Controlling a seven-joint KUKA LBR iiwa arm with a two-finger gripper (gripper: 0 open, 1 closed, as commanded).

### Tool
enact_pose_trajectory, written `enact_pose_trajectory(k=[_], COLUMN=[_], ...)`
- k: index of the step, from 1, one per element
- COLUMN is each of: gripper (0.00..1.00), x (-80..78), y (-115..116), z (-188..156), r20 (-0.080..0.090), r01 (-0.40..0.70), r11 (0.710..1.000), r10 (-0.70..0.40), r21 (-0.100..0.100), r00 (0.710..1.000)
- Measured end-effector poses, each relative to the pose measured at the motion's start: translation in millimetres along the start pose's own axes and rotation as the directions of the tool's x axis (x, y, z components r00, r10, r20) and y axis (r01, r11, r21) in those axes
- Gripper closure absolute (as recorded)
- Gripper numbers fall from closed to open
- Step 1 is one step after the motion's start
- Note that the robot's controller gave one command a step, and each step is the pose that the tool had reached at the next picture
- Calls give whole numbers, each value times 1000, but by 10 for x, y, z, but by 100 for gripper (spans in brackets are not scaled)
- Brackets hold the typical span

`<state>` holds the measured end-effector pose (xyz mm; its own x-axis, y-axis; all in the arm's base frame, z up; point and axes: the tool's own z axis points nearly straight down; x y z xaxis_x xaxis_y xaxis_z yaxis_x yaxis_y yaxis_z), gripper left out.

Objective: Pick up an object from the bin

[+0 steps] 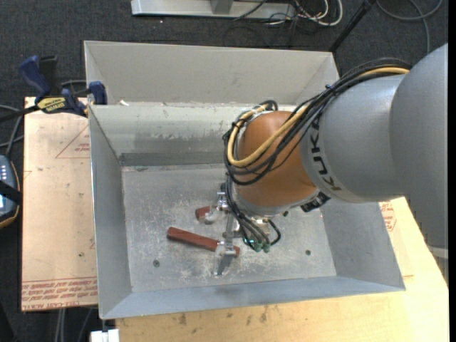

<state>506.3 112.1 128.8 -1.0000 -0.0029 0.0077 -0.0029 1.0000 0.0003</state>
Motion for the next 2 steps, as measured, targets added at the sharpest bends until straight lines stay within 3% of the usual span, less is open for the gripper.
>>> enact_pose_trajectory(k=[1,2], gripper=[0,100], x=[-20,-292], y=[-4,444], z=[-34,512], r20=[7,24], r01=[-3,1], r11=[1000,1000], r10=[3,-1], r21=[-1,-7], r00=[1000,1000])
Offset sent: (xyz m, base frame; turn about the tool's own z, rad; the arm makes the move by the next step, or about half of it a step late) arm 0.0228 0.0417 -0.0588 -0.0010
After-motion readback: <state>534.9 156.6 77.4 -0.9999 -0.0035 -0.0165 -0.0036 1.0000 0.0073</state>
